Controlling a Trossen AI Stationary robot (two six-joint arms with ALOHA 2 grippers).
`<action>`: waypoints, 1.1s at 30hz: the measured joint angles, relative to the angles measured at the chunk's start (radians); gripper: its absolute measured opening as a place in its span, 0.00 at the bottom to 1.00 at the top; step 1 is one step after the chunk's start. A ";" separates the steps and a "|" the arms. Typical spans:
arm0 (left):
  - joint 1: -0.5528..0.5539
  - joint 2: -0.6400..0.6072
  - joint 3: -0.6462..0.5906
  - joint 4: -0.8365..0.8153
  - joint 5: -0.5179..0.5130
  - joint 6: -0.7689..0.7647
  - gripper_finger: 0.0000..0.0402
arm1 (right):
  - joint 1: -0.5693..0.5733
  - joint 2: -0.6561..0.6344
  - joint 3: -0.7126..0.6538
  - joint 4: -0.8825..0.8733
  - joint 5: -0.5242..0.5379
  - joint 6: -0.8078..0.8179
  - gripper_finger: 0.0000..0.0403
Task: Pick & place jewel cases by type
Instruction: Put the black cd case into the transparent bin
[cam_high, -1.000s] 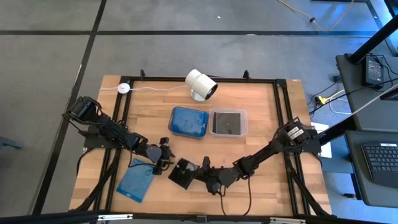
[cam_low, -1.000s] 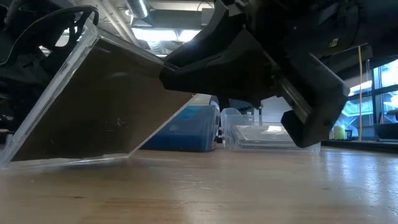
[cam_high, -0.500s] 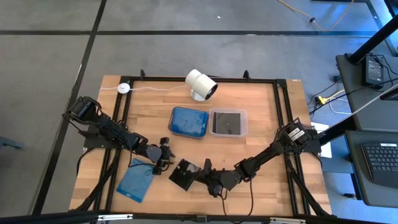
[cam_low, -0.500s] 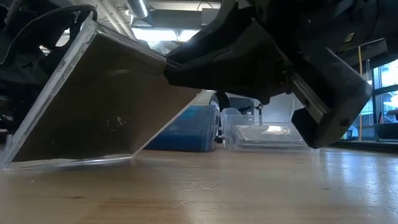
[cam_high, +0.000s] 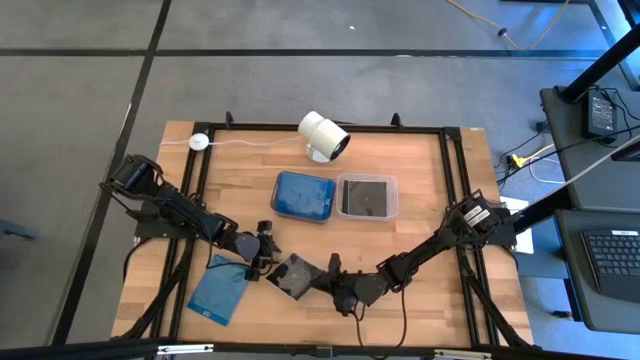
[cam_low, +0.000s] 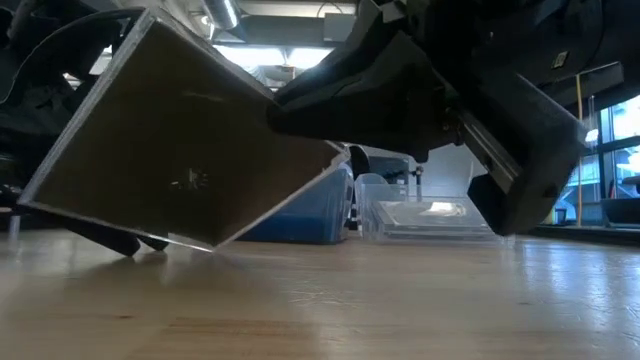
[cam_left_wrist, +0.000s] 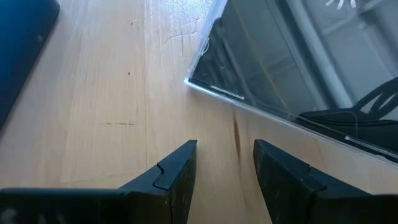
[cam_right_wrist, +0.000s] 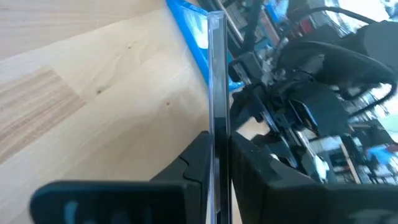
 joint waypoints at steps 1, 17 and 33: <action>0.000 -0.004 0.001 -0.009 0.000 -0.001 0.39 | 0.003 0.000 0.000 0.005 0.020 0.006 0.14; 0.000 -0.302 -0.004 -0.286 0.036 -0.168 0.39 | 0.090 0.000 0.000 0.041 0.388 0.106 0.11; 0.000 -0.313 -0.003 0.041 -0.083 -0.063 0.39 | 0.181 -0.068 0.004 0.031 0.778 -0.375 0.12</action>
